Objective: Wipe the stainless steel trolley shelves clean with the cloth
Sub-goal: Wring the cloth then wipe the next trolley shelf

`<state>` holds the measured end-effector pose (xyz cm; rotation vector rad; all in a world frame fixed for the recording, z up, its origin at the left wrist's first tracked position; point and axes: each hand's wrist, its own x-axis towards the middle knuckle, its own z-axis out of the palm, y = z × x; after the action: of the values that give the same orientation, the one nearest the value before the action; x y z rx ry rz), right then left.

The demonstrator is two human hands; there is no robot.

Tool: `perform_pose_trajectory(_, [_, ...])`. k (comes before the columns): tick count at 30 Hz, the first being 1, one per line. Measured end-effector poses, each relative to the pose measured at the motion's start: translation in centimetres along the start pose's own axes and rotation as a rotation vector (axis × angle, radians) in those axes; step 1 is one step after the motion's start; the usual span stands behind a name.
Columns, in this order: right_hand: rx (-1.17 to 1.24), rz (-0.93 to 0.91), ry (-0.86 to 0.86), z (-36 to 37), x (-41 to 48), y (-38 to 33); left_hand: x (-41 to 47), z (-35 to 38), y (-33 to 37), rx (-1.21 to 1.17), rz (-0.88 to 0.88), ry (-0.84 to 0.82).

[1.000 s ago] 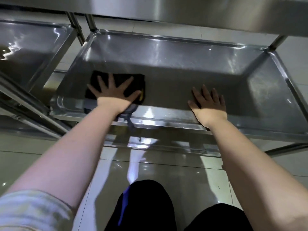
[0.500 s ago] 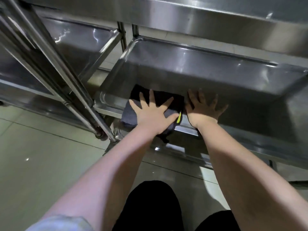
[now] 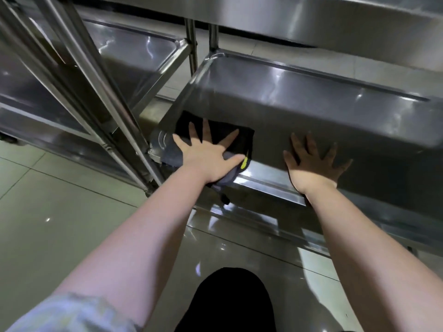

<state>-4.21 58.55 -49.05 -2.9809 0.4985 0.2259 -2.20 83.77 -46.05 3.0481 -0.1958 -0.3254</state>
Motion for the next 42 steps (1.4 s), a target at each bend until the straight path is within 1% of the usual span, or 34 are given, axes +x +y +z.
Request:
perform_pose_trajectory(3, [-0.003, -0.005, -0.001, -0.1, -0.4, 0.0, -2.4, 1.4, 0.2, 0.029, -0.013, 0.022])
perform_pose_trajectory(5, [-0.007, -0.015, -0.006, -0.1, -0.7, -0.2, -2.2, 1.3, -0.1, 0.017, -0.047, 0.017])
perform_pose_trajectory(9, [-0.033, -0.038, -0.033, -0.3, -1.0, -0.2, 3.1, -0.6, -0.8, 0.030, -0.082, -0.011])
perform_pose_trajectory(14, [-0.066, -0.053, -0.011, 0.1, -0.9, 0.0, 9.6, -2.7, -1.0, 0.046, 0.000, 0.036])
perform_pose_trajectory(17, [-0.070, -0.044, -0.006, 0.0, -0.5, -0.2, 10.2, -2.4, 3.3, 0.041, 0.024, 0.087])
perform_pose_trajectory(19, [-0.073, -0.036, -0.021, -0.2, -0.4, -0.2, 9.2, -1.6, 7.6, 0.075, 0.130, 0.065])
perform_pose_trajectory(21, [-0.065, -0.025, -0.029, -0.3, -0.4, 0.0, 8.2, -0.9, 10.0, 0.092, 0.213, 0.030])
perform_pose_trajectory(23, [-0.054, -0.035, -0.024, -0.4, -0.4, 0.2, 8.0, -0.7, 8.8, 0.062, 0.214, 0.038])
perform_pose_trajectory(24, [-0.042, -0.044, -0.023, -0.5, -0.5, 0.3, 7.9, -0.9, 7.0, 0.049, 0.182, 0.060])
perform_pose_trajectory(26, [-0.020, -0.049, -0.017, -0.5, -0.5, 0.4, 8.0, -1.5, 2.2, 0.056, 0.064, 0.085])
perform_pose_trajectory(28, [-0.017, -0.052, -0.013, -0.5, -0.4, 0.2, 7.2, -2.2, -2.5, 0.080, -0.046, 0.060])
perform_pose_trajectory(29, [-0.014, -0.052, -0.013, -0.5, -0.4, 0.1, 6.4, -2.3, -4.0, 0.074, -0.071, 0.048])
perform_pose_trajectory(31, [-0.009, -0.049, -0.015, -0.5, -0.3, 0.1, 4.3, -1.6, -4.7, 0.046, -0.072, 0.023])
perform_pose_trajectory(33, [-0.010, -0.049, -0.030, -0.5, -0.4, 0.1, 1.6, -0.1, -3.1, 0.045, -0.030, -0.012])
perform_pose_trajectory(35, [0.017, -0.087, -0.051, -0.8, -0.6, 0.3, -0.7, 1.2, -1.3, 0.048, 0.015, -0.004])
perform_pose_trajectory(37, [0.089, -0.190, -0.053, -1.6, -0.9, 1.8, -1.7, 1.2, -0.6, 0.015, 0.016, -0.005])
perform_pose_trajectory(39, [0.111, -0.266, -0.038, -2.5, -1.2, 5.6, -2.2, 0.7, -0.6, 0.001, -0.001, -0.047])
perform_pose_trajectory(40, [0.082, -0.239, -0.027, -2.7, -1.4, 8.3, -2.3, 0.5, -0.5, 0.007, -0.012, -0.064])
perform_pose_trajectory(42, [0.027, -0.080, -0.044, -2.6, -2.4, 13.4, -2.4, 0.3, 0.4, 0.024, -0.038, -0.078])
